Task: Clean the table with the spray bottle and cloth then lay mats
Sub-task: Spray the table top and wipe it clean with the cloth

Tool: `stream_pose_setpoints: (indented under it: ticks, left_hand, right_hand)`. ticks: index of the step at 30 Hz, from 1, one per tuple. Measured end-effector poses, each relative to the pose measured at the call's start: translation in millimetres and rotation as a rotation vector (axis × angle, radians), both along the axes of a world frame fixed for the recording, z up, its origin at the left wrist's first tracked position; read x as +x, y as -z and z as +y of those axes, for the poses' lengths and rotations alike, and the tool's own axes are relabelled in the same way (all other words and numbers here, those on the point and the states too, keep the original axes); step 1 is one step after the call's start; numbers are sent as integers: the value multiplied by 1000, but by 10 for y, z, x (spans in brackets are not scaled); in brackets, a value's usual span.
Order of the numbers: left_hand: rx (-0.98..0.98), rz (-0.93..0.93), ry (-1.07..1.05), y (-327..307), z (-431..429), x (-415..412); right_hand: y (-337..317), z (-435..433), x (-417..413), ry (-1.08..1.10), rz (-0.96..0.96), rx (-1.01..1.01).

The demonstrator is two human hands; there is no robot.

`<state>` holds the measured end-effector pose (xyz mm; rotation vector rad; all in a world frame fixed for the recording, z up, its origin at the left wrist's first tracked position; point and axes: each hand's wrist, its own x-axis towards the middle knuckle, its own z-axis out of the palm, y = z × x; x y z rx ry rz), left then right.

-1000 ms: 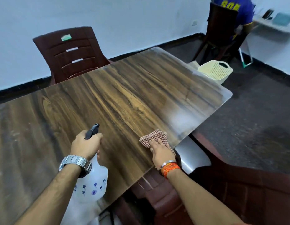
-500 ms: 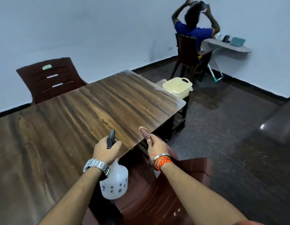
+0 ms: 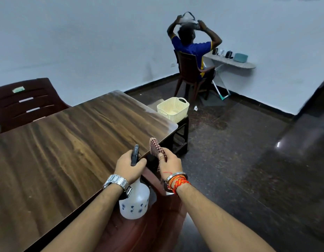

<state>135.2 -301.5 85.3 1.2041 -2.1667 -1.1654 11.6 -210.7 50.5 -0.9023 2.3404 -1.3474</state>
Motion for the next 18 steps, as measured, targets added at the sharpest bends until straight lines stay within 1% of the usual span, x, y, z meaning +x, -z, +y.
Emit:
stream_pose_setpoints:
  ticks: [4, 10, 13, 18]
  left_hand:
    - [-30, -3, -62, 63, 141, -678]
    - [-59, -24, -84, 117, 260, -1636]
    - [-67, -28, -86, 116, 147, -2072]
    - [-165, -38, -59, 277, -251, -2878]
  right_hand:
    - [72, 86, -706, -47, 0, -1]
    - [47, 32, -1663, -69, -15, -9]
    - [8, -114, -2111, -65, -24, -12]
    - [85, -420, -2859, -44, 10, 14]
